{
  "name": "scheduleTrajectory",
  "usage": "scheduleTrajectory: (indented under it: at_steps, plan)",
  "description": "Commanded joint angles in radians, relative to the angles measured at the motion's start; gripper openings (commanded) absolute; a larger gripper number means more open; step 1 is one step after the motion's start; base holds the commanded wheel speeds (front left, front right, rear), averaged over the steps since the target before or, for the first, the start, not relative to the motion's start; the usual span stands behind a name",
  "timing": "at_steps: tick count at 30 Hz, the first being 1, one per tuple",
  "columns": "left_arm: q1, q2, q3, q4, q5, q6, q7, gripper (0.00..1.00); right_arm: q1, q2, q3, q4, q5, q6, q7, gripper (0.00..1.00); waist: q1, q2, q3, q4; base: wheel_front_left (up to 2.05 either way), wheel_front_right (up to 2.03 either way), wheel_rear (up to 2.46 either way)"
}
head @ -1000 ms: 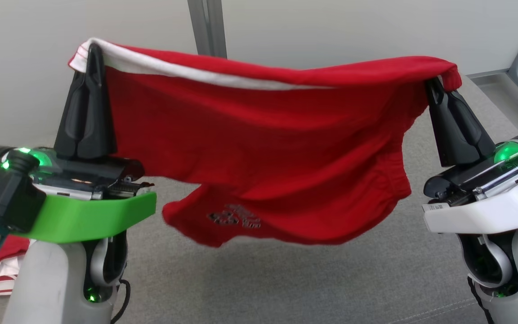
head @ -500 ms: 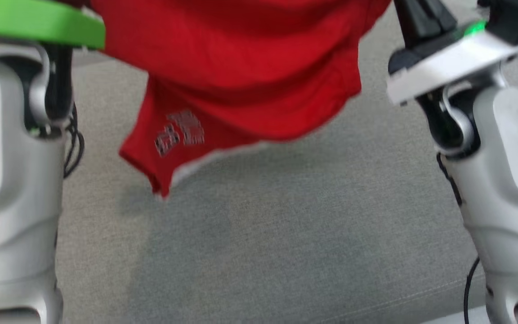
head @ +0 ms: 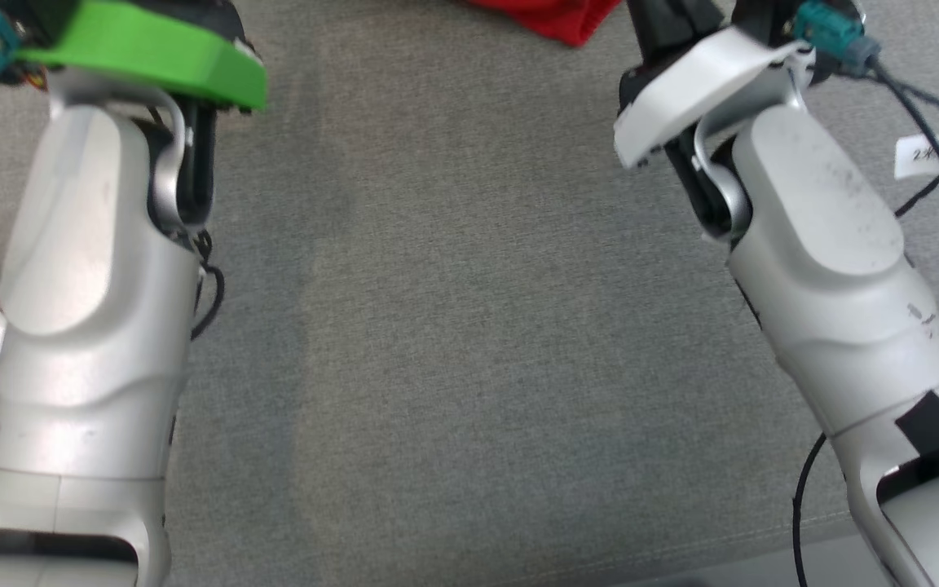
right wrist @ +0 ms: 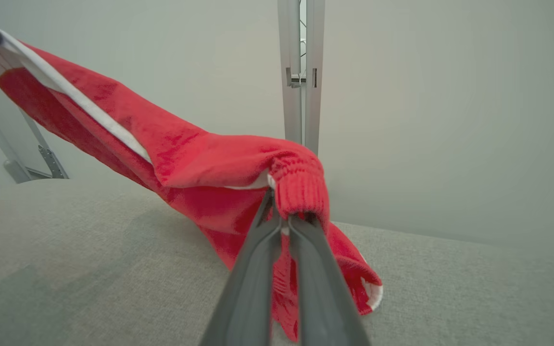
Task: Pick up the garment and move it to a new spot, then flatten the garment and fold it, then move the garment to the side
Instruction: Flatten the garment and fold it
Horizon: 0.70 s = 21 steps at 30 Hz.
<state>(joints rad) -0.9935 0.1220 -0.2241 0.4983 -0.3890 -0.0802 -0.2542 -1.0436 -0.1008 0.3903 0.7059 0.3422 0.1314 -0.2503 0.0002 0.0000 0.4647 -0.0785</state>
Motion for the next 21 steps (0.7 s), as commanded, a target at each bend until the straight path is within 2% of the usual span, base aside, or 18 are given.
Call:
scheduleTrajectory:
  at_steps: [1, 4, 13, 17, 21]
  plan:
    - [0.033, -0.002, 0.007, -0.014, -0.014, -0.009, -0.009, 0.00, 0.032, -0.009, 0.012, 0.005, 0.016, -0.001, -0.011, 0.00, -0.0002, 0.0000, 0.028, 0.042, 0.00, 0.00, 0.00]
    - [0.126, -0.004, 0.027, -0.074, -0.024, -0.022, -0.011, 0.00, 0.100, -0.026, 0.023, -0.035, 0.045, -0.001, -0.015, 0.00, -0.0002, 0.0000, 0.009, 0.043, 0.00, 0.00, 0.00]
    - [0.475, -0.016, 0.078, -0.422, -0.023, -0.041, -0.011, 0.00, 0.445, -0.060, -0.046, -0.359, 0.085, -0.001, -0.015, 0.00, -0.0002, 0.0000, -0.114, 0.041, 0.00, 0.00, 0.00]
    - [0.641, -0.023, 0.074, -0.559, -0.017, -0.038, -0.011, 0.00, 0.604, -0.066, -0.069, -0.479, 0.087, -0.001, -0.015, 0.00, -0.0002, 0.0000, -0.193, 0.043, 0.00, 0.00, 0.00]
    - [0.796, -0.022, 0.061, -0.688, -0.023, -0.015, 0.002, 0.00, 0.756, -0.078, -0.089, -0.589, 0.114, -0.001, -0.015, 0.00, -0.0002, 0.0000, -0.271, 0.041, 0.00, 0.00, 0.00]
